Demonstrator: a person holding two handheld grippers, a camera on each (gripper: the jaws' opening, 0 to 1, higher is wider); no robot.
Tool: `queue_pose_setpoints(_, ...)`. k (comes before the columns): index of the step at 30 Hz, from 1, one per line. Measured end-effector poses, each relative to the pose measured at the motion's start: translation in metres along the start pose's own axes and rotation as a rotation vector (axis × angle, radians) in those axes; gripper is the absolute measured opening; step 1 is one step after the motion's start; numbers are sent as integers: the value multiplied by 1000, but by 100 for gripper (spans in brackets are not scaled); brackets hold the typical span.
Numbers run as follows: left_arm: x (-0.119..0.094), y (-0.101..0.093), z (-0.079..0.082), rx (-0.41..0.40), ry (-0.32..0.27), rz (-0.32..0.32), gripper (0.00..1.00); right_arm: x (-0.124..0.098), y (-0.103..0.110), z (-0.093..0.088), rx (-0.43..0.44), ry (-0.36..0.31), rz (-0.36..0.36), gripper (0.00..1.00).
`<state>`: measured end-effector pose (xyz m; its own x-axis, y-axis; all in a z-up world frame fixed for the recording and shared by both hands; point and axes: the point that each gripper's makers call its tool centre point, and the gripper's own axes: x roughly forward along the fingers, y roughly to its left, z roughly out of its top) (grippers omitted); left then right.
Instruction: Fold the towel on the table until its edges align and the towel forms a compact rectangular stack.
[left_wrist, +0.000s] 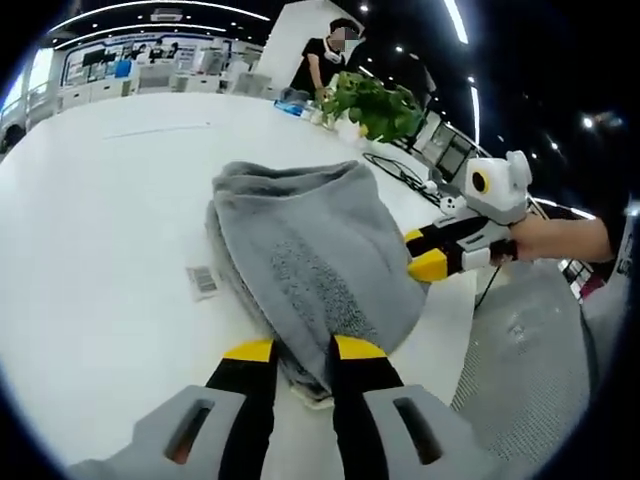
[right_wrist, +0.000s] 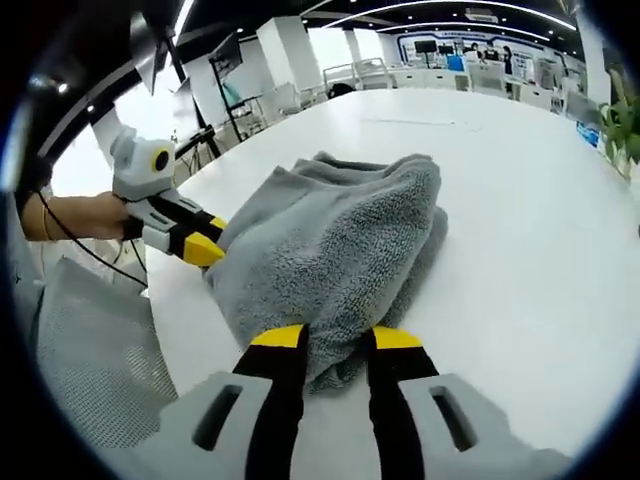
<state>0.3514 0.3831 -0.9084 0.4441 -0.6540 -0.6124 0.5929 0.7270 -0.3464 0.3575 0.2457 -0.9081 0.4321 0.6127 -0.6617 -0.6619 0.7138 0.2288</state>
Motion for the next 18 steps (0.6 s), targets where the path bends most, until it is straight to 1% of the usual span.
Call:
queue_pose_setpoints(3, 5, 8, 8, -7, -18, -19, 20, 6, -9, 8, 18, -7, -5, 23)
queue_pose_setpoints(7, 13, 18, 19, 2, -26, -21, 20, 12, -17, 16, 12, -25, -25, 23)
queue_pose_setpoints(11, 19, 27, 29, 14, -27, -15, 20, 18, -26, 26, 5, -37, -48, 24)
queue_pose_setpoints(15, 27, 36, 40, -5, -50, 3, 20, 24, -41, 36, -12, -49, -74, 26)
queue_pose_setpoints(18, 31, 41, 46, -13, -59, 13, 20, 28, -49, 42, 9, -55, -73, 26)
